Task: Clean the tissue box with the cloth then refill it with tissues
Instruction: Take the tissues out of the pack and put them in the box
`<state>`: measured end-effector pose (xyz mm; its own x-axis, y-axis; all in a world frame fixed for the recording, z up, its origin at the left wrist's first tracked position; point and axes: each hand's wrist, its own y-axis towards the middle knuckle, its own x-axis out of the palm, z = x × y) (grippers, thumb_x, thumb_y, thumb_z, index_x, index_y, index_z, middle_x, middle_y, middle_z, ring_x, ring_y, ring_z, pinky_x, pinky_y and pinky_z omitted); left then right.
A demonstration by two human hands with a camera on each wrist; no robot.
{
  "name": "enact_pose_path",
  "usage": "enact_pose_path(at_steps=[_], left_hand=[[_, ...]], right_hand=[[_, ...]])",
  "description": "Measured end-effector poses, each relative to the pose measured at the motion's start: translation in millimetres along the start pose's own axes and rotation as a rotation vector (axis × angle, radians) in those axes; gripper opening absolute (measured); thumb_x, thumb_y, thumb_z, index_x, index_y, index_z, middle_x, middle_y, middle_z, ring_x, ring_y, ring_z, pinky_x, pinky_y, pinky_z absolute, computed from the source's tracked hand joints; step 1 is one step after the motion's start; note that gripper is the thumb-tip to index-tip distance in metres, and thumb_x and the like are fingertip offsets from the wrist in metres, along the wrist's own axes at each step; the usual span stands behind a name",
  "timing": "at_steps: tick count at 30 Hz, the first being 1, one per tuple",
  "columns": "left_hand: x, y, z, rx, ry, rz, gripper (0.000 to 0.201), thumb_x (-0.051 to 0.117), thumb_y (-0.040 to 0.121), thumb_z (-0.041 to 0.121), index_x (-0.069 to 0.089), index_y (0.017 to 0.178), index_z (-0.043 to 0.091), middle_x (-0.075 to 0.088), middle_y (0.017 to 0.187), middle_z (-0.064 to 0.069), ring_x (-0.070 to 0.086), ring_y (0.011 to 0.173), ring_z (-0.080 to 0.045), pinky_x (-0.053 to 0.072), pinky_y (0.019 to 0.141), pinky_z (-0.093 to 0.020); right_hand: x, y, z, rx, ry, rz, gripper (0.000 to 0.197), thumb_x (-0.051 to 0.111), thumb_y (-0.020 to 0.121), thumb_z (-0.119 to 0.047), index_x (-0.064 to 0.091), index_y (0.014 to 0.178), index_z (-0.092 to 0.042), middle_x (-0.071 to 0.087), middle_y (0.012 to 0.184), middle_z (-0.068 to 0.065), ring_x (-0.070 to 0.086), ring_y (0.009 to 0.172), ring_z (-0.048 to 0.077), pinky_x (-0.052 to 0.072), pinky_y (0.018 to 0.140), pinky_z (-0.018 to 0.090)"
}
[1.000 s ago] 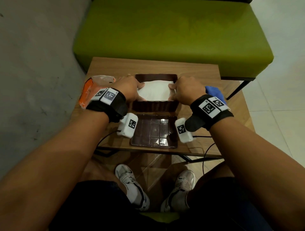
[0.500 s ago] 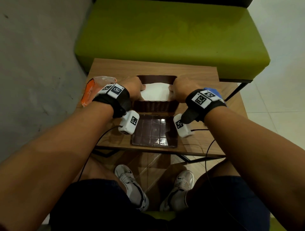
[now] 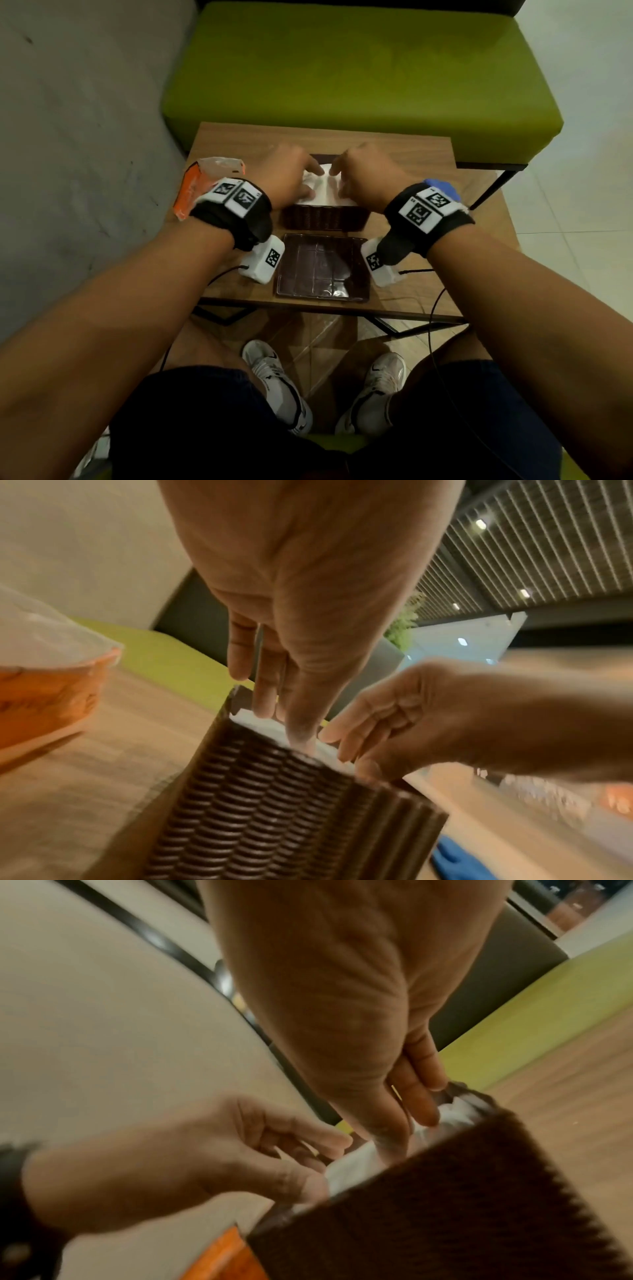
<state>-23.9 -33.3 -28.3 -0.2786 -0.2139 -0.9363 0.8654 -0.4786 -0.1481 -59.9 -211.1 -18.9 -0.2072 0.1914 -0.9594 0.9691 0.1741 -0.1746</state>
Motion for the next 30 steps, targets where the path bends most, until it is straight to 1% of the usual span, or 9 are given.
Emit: enact_pose_path(at_steps=[2, 6, 13, 17, 19, 21, 24, 26, 30], left_hand=[[2.5, 4.5, 3.0, 0.026, 0.127, -0.019, 0.045, 0.086, 0.09, 0.031, 0.076, 0.133, 0.026, 0.074, 0.134, -0.003, 0.063, 0.126, -0.029, 0.037, 0.108, -0.042], [5.1, 11.5, 3.5, 0.027, 0.247, -0.059, 0.042, 0.086, 0.09, 0.037, 0.077, 0.129, 0.026, 0.075, 0.131, -0.002, 0.061, 0.127, -0.031, 0.033, 0.108, -0.043], [9.2, 13.6, -0.6, 0.068, 0.306, -0.054, 0.04, 0.084, 0.091, 0.045, 0.078, 0.127, 0.029, 0.077, 0.126, 0.001, 0.064, 0.123, -0.028, 0.032, 0.106, -0.043], [7.6, 5.5, -12.1, 0.034, 0.1, 0.036, 0.039, 0.08, 0.094, 0.042, 0.077, 0.13, 0.027, 0.075, 0.131, -0.001, 0.061, 0.129, -0.028, 0.028, 0.117, -0.051], [9.7, -2.9, -22.1, -0.009, -0.03, 0.2, 0.036, 0.077, 0.097, 0.039, 0.076, 0.13, 0.024, 0.071, 0.131, -0.006, 0.057, 0.129, -0.031, 0.034, 0.115, -0.053], [13.4, -13.5, -27.4, -0.094, -0.194, 0.31, 0.042, 0.078, 0.097, 0.039, 0.073, 0.135, 0.024, 0.064, 0.129, -0.01, 0.058, 0.124, -0.033, 0.045, 0.109, -0.051], [23.1, -19.0, -26.5, -0.172, -0.294, 0.187, 0.057, 0.082, 0.093, 0.044, 0.067, 0.145, 0.028, 0.059, 0.138, -0.013, 0.059, 0.127, -0.034, 0.048, 0.11, -0.046], [29.2, -18.2, -24.8, -0.19, -0.294, 0.111, 0.057, 0.085, 0.091, 0.042, 0.07, 0.143, 0.026, 0.061, 0.141, -0.012, 0.059, 0.128, -0.032, 0.046, 0.109, -0.041], [32.0, -12.0, -22.8, -0.262, -0.305, 0.056, 0.056, 0.09, 0.088, 0.033, 0.073, 0.139, 0.017, 0.071, 0.139, -0.013, 0.064, 0.127, -0.031, 0.046, 0.105, -0.036]], right_hand=[[6.2, 1.0, 0.8, -0.006, -0.124, -0.009, 0.029, 0.066, 0.091, -0.012, 0.077, 0.117, -0.019, 0.072, 0.114, 0.016, 0.067, 0.106, 0.038, 0.05, 0.098, 0.045], [15.4, 3.4, 3.5, -0.018, -0.276, 0.047, 0.025, 0.058, 0.095, -0.014, 0.075, 0.112, -0.022, 0.071, 0.115, 0.009, 0.065, 0.111, 0.033, 0.032, 0.111, 0.049], [19.6, 9.0, 3.8, 0.003, -0.253, 0.018, 0.026, 0.054, 0.096, -0.014, 0.076, 0.107, -0.022, 0.07, 0.114, 0.009, 0.066, 0.107, 0.035, 0.033, 0.108, 0.047], [10.1, 2.2, 12.7, -0.015, -0.108, 0.046, 0.022, 0.065, 0.095, -0.022, 0.078, 0.112, -0.025, 0.069, 0.116, 0.008, 0.062, 0.116, 0.035, 0.035, 0.109, 0.049], [11.2, -3.5, 24.0, 0.017, -0.018, 0.186, 0.034, 0.075, 0.093, -0.026, 0.073, 0.127, -0.024, 0.063, 0.126, 0.01, 0.054, 0.124, 0.037, 0.038, 0.106, 0.048], [15.7, -10.1, 32.2, 0.097, 0.107, 0.331, 0.042, 0.078, 0.09, -0.027, 0.072, 0.131, -0.025, 0.059, 0.122, 0.014, 0.053, 0.118, 0.038, 0.042, 0.097, 0.045], [28.5, -11.9, 38.4, 0.192, 0.276, 0.212, 0.048, 0.083, 0.087, -0.031, 0.073, 0.134, -0.027, 0.067, 0.12, 0.016, 0.064, 0.109, 0.036, 0.048, 0.087, 0.039], [37.5, -10.6, 38.7, 0.239, 0.33, 0.119, 0.048, 0.084, 0.086, -0.031, 0.074, 0.132, -0.026, 0.075, 0.117, 0.014, 0.07, 0.103, 0.032, 0.044, 0.077, 0.033], [45.7, -4.7, 38.8, 0.299, 0.385, 0.075, 0.047, 0.088, 0.085, -0.029, 0.076, 0.129, -0.025, 0.077, 0.122, 0.011, 0.072, 0.107, 0.028, 0.041, 0.079, 0.027]])
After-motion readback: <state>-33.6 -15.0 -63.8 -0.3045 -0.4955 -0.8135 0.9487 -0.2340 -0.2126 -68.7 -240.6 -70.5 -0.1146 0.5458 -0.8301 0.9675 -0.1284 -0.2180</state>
